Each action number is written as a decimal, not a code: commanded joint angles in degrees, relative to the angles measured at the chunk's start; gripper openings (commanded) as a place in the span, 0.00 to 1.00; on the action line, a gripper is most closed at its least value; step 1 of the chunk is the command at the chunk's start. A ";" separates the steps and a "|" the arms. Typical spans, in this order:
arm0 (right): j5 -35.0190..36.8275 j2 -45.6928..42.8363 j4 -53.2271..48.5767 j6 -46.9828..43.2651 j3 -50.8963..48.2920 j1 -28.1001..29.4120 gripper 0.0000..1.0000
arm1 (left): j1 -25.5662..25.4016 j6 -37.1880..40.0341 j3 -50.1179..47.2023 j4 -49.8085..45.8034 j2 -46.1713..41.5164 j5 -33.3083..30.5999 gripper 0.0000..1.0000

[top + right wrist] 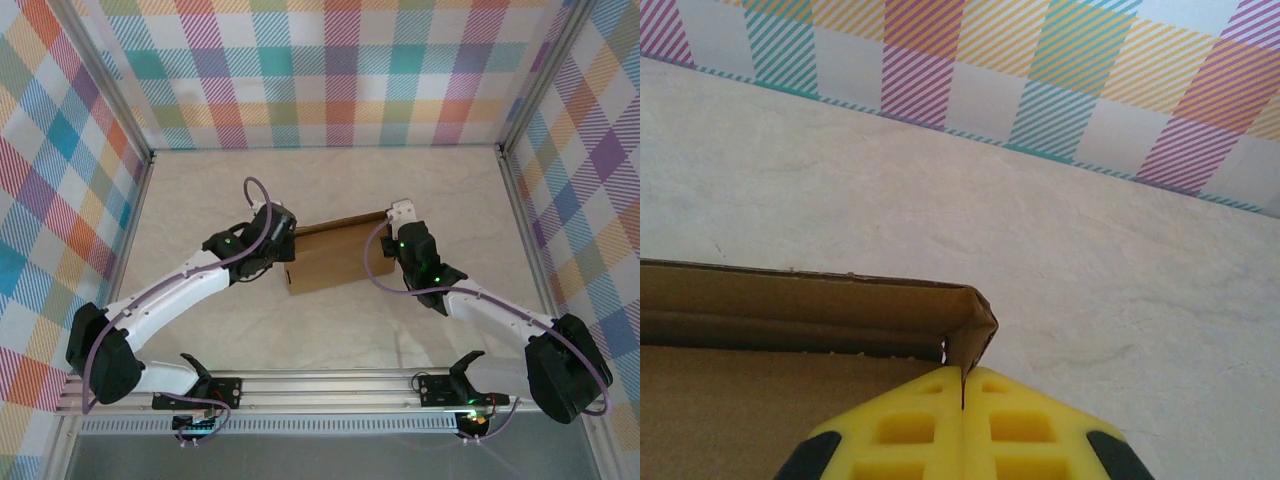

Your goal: Fold the paper box

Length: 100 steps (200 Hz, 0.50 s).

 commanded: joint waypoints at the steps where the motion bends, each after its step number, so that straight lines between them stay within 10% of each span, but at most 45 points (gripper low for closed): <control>1: -8.62 2.69 -7.28 1.64 -1.39 3.78 0.00 | -4.80 -0.87 -5.57 10.26 1.79 2.81 0.00; 46: -9.33 0.21 -7.02 3.54 -2.80 3.81 0.02 | -7.74 -1.77 -8.91 12.09 2.12 -3.23 0.00; 100: -12.03 -4.33 -12.03 4.43 0.15 3.84 0.43 | -9.89 -1.47 -7.34 5.32 3.42 -13.23 0.00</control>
